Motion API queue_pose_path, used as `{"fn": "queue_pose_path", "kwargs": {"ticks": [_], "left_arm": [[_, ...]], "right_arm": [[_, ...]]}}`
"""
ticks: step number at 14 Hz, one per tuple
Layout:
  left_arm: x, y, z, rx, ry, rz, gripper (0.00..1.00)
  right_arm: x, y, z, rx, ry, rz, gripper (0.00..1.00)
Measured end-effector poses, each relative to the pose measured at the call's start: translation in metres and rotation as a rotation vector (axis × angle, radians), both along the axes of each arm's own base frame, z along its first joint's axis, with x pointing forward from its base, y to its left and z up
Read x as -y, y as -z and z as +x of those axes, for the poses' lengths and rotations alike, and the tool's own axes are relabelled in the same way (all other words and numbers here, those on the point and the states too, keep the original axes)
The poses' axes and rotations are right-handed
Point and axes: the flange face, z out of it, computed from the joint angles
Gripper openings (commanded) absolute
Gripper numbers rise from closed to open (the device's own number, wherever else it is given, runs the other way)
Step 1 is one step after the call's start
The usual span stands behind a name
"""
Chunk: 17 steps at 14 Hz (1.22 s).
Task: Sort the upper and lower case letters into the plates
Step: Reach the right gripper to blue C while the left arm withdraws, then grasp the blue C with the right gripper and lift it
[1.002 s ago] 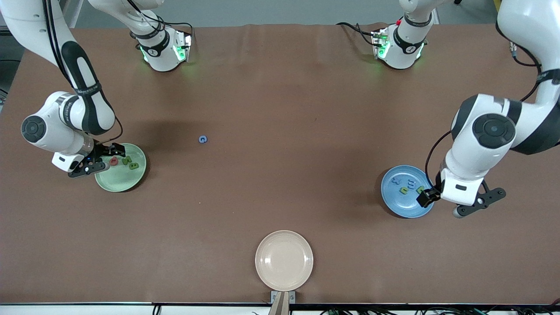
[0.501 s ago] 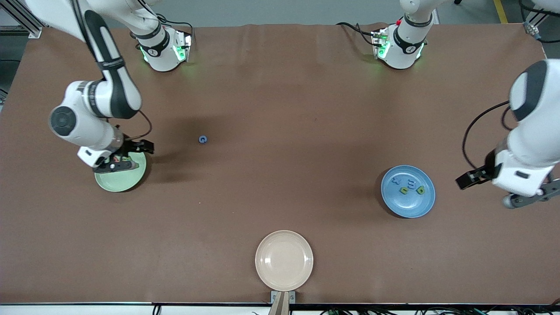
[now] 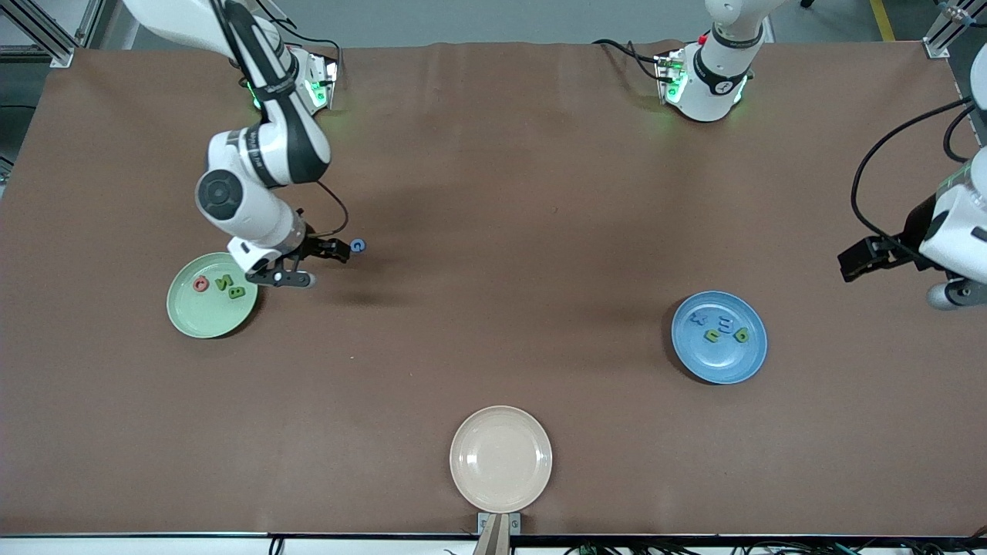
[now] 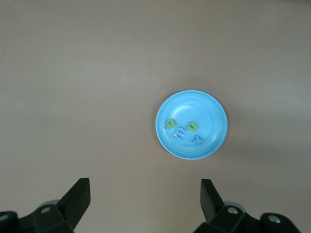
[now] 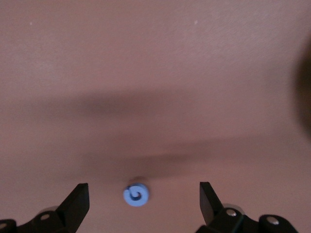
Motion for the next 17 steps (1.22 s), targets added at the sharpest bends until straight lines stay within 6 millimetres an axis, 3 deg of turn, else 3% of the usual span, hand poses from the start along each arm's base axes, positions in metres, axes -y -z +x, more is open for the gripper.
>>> {"fn": "queue_pose_path", "kwargs": {"ticks": [2, 5, 10, 14, 17], "left_arm": [[-0.001, -0.016, -0.013, -0.013, 0.047, 0.0, 1.0], [0.007, -0.034, -0.036, -0.048, 0.035, -0.048, 1.0], [0.015, -0.037, -0.064, -0.067, 0.04, -0.075, 1.0], [0.016, -0.037, -0.08, -0.074, 0.041, -0.069, 1.0], [0.014, -0.035, -0.079, -0.064, 0.039, -0.069, 1.0]], "right_arm": [[-0.016, 0.014, -0.016, 0.026, 0.014, -0.011, 1.0], [-0.017, 0.042, -0.035, 0.056, 0.017, -0.032, 1.0], [-0.021, 0.059, -0.049, 0.035, 0.045, -0.056, 0.96], [-0.027, 0.074, -0.056, 0.021, 0.033, -0.077, 0.73], [-0.029, 0.08, -0.059, 0.012, 0.027, -0.086, 0.61]]}}
